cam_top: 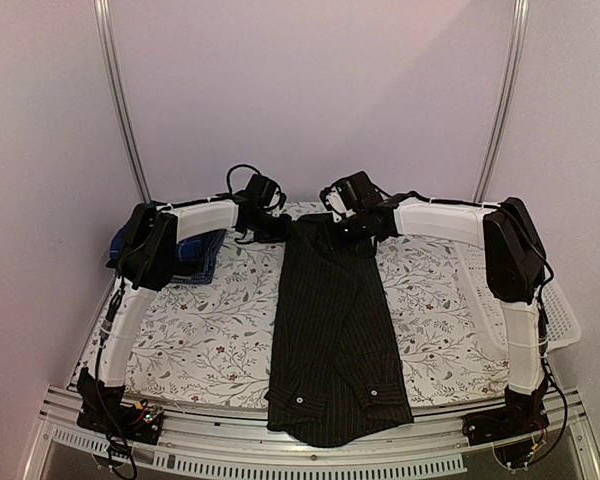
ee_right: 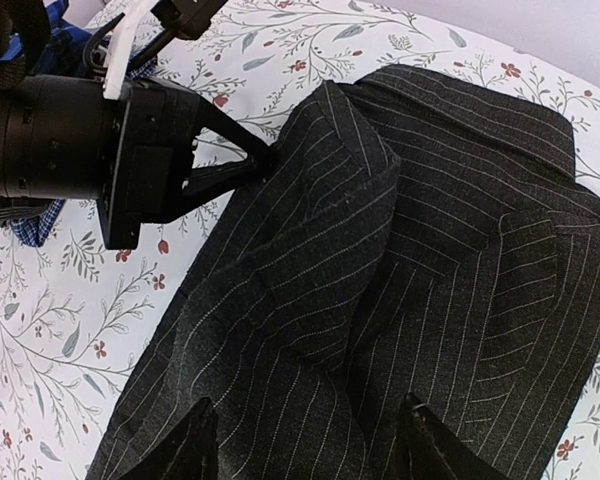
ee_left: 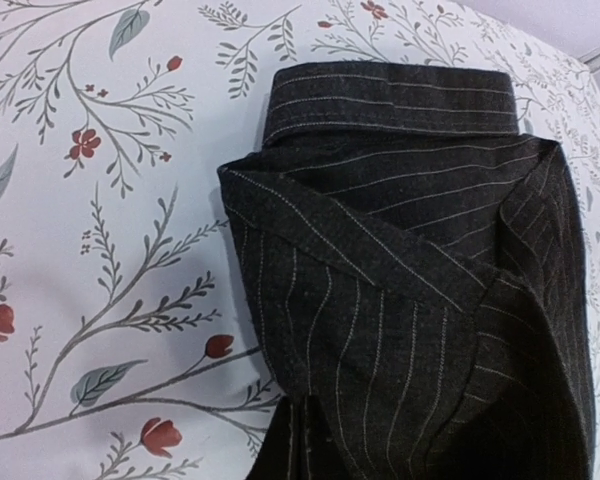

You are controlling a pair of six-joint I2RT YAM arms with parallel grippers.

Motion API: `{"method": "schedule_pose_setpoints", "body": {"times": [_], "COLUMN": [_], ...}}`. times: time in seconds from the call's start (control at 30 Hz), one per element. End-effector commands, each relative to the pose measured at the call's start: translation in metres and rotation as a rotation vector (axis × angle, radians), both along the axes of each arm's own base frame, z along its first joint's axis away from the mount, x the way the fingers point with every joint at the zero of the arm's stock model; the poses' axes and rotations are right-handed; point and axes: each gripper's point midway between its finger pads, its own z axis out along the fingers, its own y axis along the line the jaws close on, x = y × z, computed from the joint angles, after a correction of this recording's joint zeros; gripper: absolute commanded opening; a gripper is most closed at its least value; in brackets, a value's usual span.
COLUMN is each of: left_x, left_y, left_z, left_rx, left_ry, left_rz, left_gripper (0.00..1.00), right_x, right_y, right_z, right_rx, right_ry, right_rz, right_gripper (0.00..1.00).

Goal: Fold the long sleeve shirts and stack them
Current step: Smooth out the rectangle-folded shirt at the center of the board.

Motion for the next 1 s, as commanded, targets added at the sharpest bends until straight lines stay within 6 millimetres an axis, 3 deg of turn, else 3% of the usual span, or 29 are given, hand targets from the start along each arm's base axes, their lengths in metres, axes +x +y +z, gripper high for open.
{"method": "schedule_pose_setpoints", "body": {"times": [0.0, 0.1, 0.33, 0.43, 0.5, 0.67, 0.8, 0.97], "left_x": [0.011, 0.012, 0.010, 0.011, 0.013, 0.010, -0.005, -0.015], "left_y": [0.022, 0.033, 0.048, 0.053, 0.058, 0.067, 0.048, 0.022], "left_z": [0.028, 0.031, 0.014, 0.017, 0.023, 0.058, 0.086, 0.092], "left_rx": [-0.042, -0.073, -0.129, -0.136, -0.129, -0.131, -0.204, -0.230], "left_ry": [-0.064, -0.064, -0.019, -0.019, -0.029, -0.072, -0.081, -0.053], "left_rz": [0.032, 0.049, 0.073, 0.085, 0.102, 0.104, 0.015, -0.056], "left_gripper": [0.00, 0.00, 0.01, 0.07, 0.17, 0.33, 0.41, 0.48], "right_x": [-0.002, -0.002, -0.012, -0.015, -0.017, -0.017, -0.016, -0.014], "right_y": [0.011, 0.011, 0.010, 0.004, 0.001, -0.009, -0.017, -0.024], "right_z": [-0.007, -0.013, -0.032, -0.038, -0.036, -0.032, -0.024, -0.019], "right_rx": [-0.012, -0.022, -0.037, -0.046, -0.044, -0.019, 0.028, 0.056], "right_ry": [-0.009, -0.005, 0.038, 0.051, 0.052, 0.066, 0.069, 0.066], "right_rz": [0.059, 0.063, 0.057, 0.036, 0.022, -0.003, -0.028, -0.054], "right_gripper": [0.61, 0.61, 0.60, 0.59, 0.58, 0.57, 0.57, 0.57]}}
